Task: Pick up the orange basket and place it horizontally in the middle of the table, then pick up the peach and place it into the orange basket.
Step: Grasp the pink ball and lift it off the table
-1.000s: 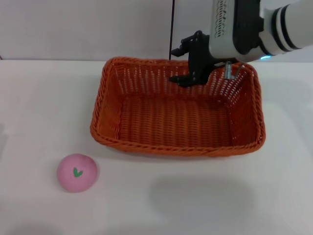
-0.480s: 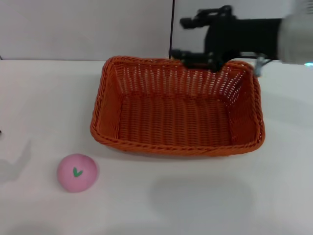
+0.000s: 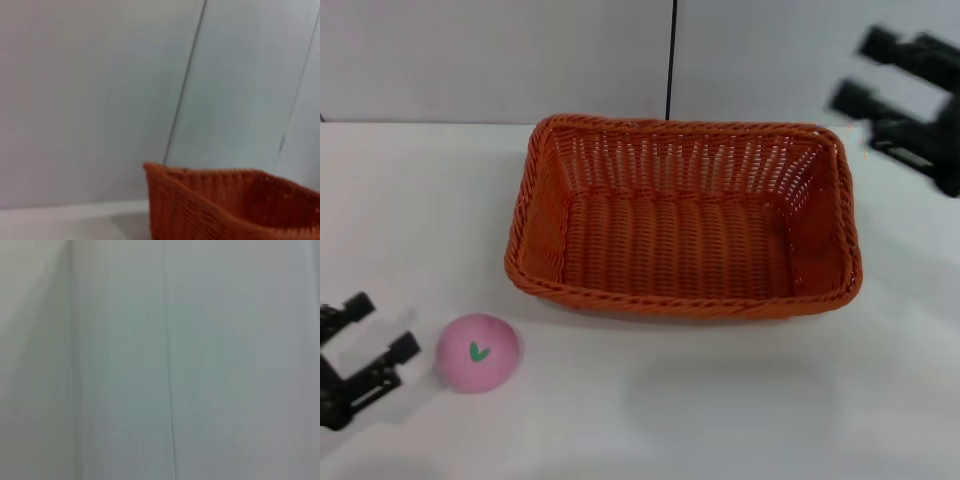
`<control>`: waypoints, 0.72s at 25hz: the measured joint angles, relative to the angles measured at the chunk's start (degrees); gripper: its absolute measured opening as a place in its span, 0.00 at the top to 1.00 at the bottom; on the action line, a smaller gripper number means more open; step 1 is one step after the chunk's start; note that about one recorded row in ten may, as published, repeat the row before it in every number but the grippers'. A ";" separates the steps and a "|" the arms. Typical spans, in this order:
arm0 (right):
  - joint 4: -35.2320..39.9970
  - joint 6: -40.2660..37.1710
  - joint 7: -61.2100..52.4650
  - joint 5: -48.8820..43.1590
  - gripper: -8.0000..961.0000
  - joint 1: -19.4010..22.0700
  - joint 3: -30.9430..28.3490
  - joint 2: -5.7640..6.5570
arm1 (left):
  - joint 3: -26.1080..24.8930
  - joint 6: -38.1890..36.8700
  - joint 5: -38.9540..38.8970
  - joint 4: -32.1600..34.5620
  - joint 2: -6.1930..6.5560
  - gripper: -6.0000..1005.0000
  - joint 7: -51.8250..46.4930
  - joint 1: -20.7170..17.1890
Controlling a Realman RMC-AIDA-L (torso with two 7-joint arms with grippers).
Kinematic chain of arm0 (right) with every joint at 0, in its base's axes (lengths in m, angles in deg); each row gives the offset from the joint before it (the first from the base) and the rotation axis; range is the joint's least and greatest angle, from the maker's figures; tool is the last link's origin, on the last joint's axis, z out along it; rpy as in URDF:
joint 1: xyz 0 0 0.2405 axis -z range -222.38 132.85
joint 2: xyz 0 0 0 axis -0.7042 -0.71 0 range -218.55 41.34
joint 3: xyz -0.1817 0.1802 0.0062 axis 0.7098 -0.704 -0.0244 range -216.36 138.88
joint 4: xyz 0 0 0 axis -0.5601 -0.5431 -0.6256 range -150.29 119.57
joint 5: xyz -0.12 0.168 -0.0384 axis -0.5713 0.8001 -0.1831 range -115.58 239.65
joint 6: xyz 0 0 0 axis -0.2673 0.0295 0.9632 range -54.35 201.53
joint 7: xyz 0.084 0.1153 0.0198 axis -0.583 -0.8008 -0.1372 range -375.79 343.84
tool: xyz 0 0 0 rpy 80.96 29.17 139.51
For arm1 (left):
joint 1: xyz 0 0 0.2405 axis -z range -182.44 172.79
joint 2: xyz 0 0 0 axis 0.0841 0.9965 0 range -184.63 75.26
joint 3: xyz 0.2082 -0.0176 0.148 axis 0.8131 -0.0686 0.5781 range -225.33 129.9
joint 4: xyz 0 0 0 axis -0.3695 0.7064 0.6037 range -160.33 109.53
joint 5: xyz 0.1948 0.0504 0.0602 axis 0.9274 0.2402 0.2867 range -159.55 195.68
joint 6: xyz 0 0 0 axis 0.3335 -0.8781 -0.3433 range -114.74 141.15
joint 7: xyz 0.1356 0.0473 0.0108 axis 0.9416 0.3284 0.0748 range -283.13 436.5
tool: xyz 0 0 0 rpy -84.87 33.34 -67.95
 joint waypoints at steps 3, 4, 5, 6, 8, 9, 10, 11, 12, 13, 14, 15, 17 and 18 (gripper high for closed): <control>-8.75 -7.87 2.03 8.78 0.34 0.68 -2.08 0.22 | -0.01 -3.03 2.68 -0.03 -1.59 0.20 0.33 1.44; -11.77 -10.54 2.70 10.36 0.34 0.52 -3.25 0.24 | -0.01 -4.81 4.00 -0.04 -2.43 0.20 0.47 2.25; -14.75 -12.97 3.38 11.71 0.34 0.26 -4.45 0.25 | 0.00 -6.00 4.90 -0.04 -3.01 0.20 0.66 2.81; -17.59 -15.22 4.02 12.84 0.34 -0.09 -5.64 0.27 | -0.01 -7.12 5.59 -0.04 -3.36 0.20 0.81 3.16; -22.67 -18.61 4.47 13.96 0.34 -1.05 -8.46 0.36 | 0.04 -8.46 6.41 -0.03 -3.86 0.20 1.00 3.71; -25.08 -20.59 4.53 14.22 0.34 -1.57 -10.37 0.40 | 0.32 -10.64 7.92 0.29 -4.54 0.20 1.33 4.99; -29.57 -24.01 4.72 14.25 0.34 -2.43 -14.43 0.46 | 0.60 -11.14 8.49 0.86 -4.59 0.20 1.48 5.89; -29.57 -24.01 4.72 14.25 0.34 -2.43 -14.43 0.46 | 0.60 -11.14 8.49 0.86 -4.59 0.20 1.48 5.89; -31.96 -25.55 5.21 14.25 0.34 -2.80 -16.68 0.48 | 0.70 -11.34 8.65 1.16 -4.61 0.20 1.59 6.36; -34.18 -27.04 5.90 14.21 0.34 -3.09 -18.74 0.51 | 0.72 -11.45 8.72 1.36 -4.61 0.20 1.65 6.57; -36.33 -28.23 6.66 14.13 0.34 -3.27 -20.59 0.53 | 0.71 -11.55 8.77 1.49 -4.62 0.20 1.71 6.76; -37.79 -29.08 7.40 14.08 0.34 -3.39 -21.94 0.56 | 0.66 -11.61 8.81 1.55 -4.62 0.20 1.74 6.85; -40.32 -30.21 8.60 13.97 0.34 -3.44 -24.08 0.63 | 0.20 -11.59 8.65 1.51 -4.64 0.21 1.75 6.81; -41.12 -30.37 8.98 13.89 0.34 -3.38 -24.71 0.66 | -0.23 -11.56 8.52 1.35 -4.65 0.22 1.75 6.70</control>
